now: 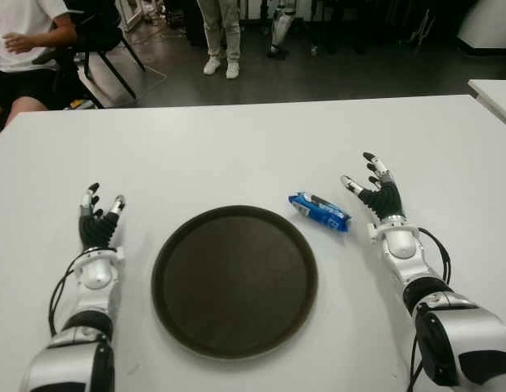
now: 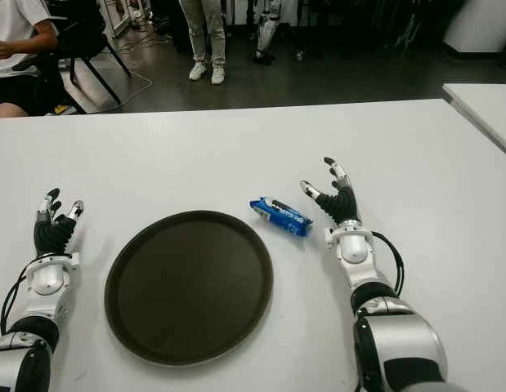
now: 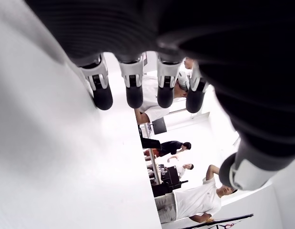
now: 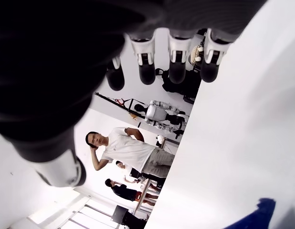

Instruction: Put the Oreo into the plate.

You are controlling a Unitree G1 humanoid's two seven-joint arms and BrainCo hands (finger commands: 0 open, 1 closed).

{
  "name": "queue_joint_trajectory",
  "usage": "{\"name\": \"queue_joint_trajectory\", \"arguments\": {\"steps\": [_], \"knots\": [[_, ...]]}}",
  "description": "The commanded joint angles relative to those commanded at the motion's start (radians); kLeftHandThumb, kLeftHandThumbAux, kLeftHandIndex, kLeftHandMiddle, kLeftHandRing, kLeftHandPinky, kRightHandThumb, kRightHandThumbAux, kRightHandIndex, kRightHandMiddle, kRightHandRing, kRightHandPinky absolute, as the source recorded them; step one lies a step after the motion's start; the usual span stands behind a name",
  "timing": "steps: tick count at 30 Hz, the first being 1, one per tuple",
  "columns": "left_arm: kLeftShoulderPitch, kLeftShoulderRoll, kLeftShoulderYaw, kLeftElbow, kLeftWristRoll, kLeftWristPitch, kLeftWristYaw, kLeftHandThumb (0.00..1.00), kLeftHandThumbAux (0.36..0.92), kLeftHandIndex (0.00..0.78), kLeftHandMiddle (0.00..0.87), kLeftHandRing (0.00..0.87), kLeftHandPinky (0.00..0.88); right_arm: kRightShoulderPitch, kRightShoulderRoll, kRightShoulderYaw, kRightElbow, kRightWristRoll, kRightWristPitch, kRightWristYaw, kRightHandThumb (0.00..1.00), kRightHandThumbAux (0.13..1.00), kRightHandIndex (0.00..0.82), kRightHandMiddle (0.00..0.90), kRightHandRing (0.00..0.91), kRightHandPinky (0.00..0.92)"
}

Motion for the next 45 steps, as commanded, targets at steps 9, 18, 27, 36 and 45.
{"name": "queue_joint_trajectory", "arguments": {"steps": [9, 18, 27, 36, 45], "knots": [[-0.002, 0.001, 0.002, 0.004, -0.002, 0.006, 0.002, 0.301, 0.583, 0.032, 0.046, 0.010, 0.000, 0.001, 0.001, 0.002, -0.001, -0.002, -0.003, -0.007, 0.259, 0.649, 0.000, 0.000, 0.000, 0.012], [0.000, 0.001, 0.002, 0.002, -0.004, 0.007, -0.004, 0.279, 0.580, 0.016, 0.035, 0.002, 0.000, 0.000, -0.001, 0.006, 0.001, -0.009, 0.001, -0.024, 0.245, 0.642, 0.000, 0.000, 0.000, 0.013], [0.000, 0.003, 0.001, 0.005, -0.002, 0.008, 0.000, 0.290, 0.571, 0.020, 0.042, 0.010, 0.000, 0.000, -0.003, 0.007, 0.001, -0.009, 0.001, -0.018, 0.252, 0.659, 0.000, 0.000, 0.000, 0.021], [0.001, 0.001, 0.001, 0.003, -0.002, 0.003, 0.005, 0.307, 0.594, 0.026, 0.045, 0.014, 0.002, 0.001, -0.004, 0.004, 0.002, -0.006, -0.002, -0.013, 0.270, 0.658, 0.000, 0.000, 0.000, 0.041], [0.003, 0.000, 0.000, 0.003, -0.002, 0.000, 0.003, 0.285, 0.589, 0.024, 0.044, 0.024, 0.018, 0.002, -0.004, 0.004, 0.001, -0.008, -0.003, -0.017, 0.265, 0.650, 0.000, 0.000, 0.000, 0.046]]}}
